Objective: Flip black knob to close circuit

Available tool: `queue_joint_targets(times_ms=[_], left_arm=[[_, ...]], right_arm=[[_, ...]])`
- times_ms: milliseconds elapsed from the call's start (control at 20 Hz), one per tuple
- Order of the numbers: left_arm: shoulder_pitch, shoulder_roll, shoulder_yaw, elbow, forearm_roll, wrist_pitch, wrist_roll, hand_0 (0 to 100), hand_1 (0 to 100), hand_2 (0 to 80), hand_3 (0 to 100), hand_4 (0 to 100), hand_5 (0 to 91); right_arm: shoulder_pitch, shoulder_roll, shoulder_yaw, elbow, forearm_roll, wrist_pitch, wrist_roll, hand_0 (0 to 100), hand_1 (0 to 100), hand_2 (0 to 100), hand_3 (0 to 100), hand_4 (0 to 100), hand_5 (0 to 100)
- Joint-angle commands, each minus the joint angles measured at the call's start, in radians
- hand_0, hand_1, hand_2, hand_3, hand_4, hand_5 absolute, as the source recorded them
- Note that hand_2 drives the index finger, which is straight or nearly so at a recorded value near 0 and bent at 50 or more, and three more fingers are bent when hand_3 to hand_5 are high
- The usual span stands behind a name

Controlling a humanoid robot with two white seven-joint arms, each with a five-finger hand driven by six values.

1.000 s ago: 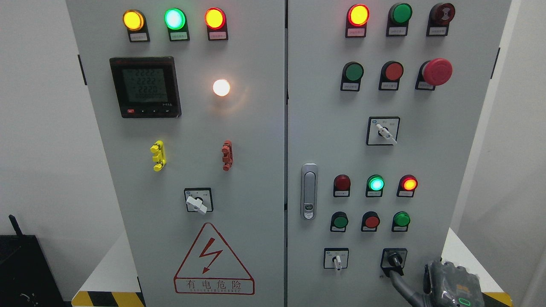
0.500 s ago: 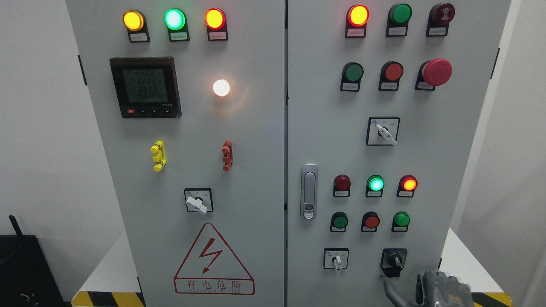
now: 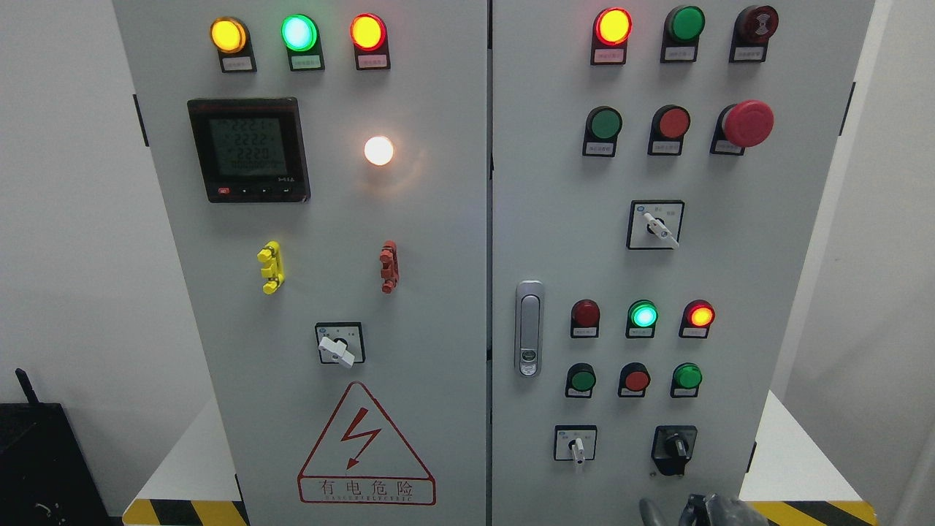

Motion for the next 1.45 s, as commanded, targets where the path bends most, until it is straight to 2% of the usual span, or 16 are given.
queue_joint_targets(times_ms=[0,50,150,200,250,300,400,600,700,850,950,1400], left_arm=[[0.000,-0.001,0.011,-0.003,0.008,0.000,0.000,0,0,0.0,5,2,0.0],[0.000,-0.001,0.011,-0.003,0.008,0.000,0.000,0,0,0.0,5,2,0.0],[0.000,-0.001,0.011,-0.003,0.008,0.000,0.000,0,0,0.0,5,2,0.0],[0.000,-0.001,0.011,-0.003,0.008,0.000,0.000,0,0,0.0,5,2,0.0],[0.000,-0.001,0.011,-0.003,0.008,0.000,0.000,0,0,0.0,5,2,0.0],[0.000,-0.001,0.011,-0.003,0.008,0.000,0.000,0,0,0.0,5,2,0.0],[0.000,-0.001,0.011,-0.003,0.008,0.000,0.000,0,0,0.0,5,2,0.0],[0.000,0.001,0.011,-0.003,0.008,0.000,0.000,0,0,0.0,5,2,0.0],[0.000,-0.001,0.011,-0.003,0.008,0.000,0.000,0,0,0.0,5,2,0.0],[0.000,0.001,0.011,-0.003,0.008,0.000,0.000,0,0,0.0,5,2,0.0],[0.000,-0.001,0.011,-0.003,0.008,0.000,0.000,0,0,0.0,5,2,0.0],[0.000,-0.001,0.011,-0.003,0.008,0.000,0.000,0,0,0.0,5,3,0.0]], right_arm=[[0.142,0.056,-0.153,-0.169,-0.370,-0.138,0.073,0,0,30,46,40,28],[0.167,0.059,-0.171,-0.171,-0.427,-0.165,0.107,0,0,26,41,36,25],[0.215,0.074,-0.219,-0.172,-0.534,-0.203,0.150,0,0,6,17,15,4],[0.236,0.077,-0.231,-0.173,-0.592,-0.223,0.172,0,0,5,16,15,3],[0.255,0.077,-0.242,-0.173,-0.649,-0.238,0.190,0,0,0,9,9,0],[0.268,0.077,-0.251,-0.173,-0.701,-0.251,0.201,0,0,0,5,5,0],[0.282,0.077,-0.265,-0.168,-0.758,-0.272,0.202,0,0,0,0,0,0],[0.291,0.077,-0.295,-0.145,-0.785,-0.295,0.212,0,0,0,0,0,0],[0.308,0.077,-0.297,-0.145,-0.806,-0.312,0.242,0,0,0,0,0,0],[0.339,0.077,-0.289,-0.145,-0.811,-0.343,0.253,0,0,0,0,0,0],[0.362,0.080,-0.282,-0.145,-0.811,-0.366,0.276,0,0,0,0,0,0],[0.368,0.099,-0.271,-0.126,-0.812,-0.366,0.281,0,0,0,0,0,0]])
